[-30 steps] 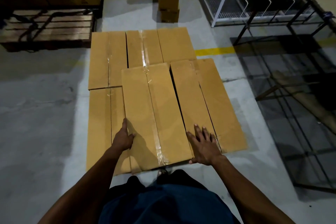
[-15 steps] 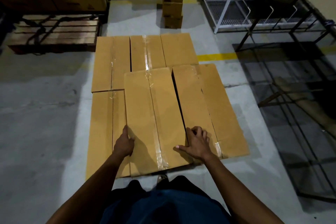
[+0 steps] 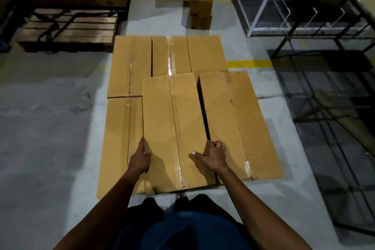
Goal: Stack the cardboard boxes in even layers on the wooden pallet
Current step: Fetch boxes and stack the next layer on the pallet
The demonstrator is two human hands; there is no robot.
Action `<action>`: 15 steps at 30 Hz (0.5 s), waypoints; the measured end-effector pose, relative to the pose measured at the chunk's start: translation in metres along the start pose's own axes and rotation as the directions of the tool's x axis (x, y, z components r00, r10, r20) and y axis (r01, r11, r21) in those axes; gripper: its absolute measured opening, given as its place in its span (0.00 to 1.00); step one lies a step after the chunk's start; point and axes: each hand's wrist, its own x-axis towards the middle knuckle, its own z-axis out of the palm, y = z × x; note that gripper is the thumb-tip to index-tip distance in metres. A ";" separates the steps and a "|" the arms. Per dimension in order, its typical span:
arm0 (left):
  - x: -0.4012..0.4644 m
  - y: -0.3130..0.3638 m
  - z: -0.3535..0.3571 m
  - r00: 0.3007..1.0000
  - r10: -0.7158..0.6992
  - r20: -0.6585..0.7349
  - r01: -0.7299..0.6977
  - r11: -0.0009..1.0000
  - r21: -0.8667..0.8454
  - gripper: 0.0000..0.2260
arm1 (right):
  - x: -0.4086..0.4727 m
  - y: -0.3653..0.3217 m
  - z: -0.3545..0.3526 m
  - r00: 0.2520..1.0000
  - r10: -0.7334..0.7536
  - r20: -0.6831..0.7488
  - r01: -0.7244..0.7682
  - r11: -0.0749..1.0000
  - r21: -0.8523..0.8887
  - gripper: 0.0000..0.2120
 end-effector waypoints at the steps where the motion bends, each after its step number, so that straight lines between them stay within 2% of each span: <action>1: -0.001 0.001 0.000 1.000 0.000 0.004 0.000 1.000 -0.008 0.32 | 0.000 -0.001 0.000 1.000 0.002 -0.002 -0.002 1.000 0.015 0.44; 7: 0.001 0.002 -0.003 1.000 0.005 0.004 -0.004 1.000 -0.021 0.33 | 0.001 0.002 0.000 1.000 -0.020 -0.001 0.020 1.000 -0.004 0.40; 15: 0.002 -0.002 -0.005 1.000 0.025 0.001 -0.025 0.999 -0.036 0.33 | 0.003 0.004 0.000 1.000 -0.026 -0.002 0.025 1.000 -0.013 0.40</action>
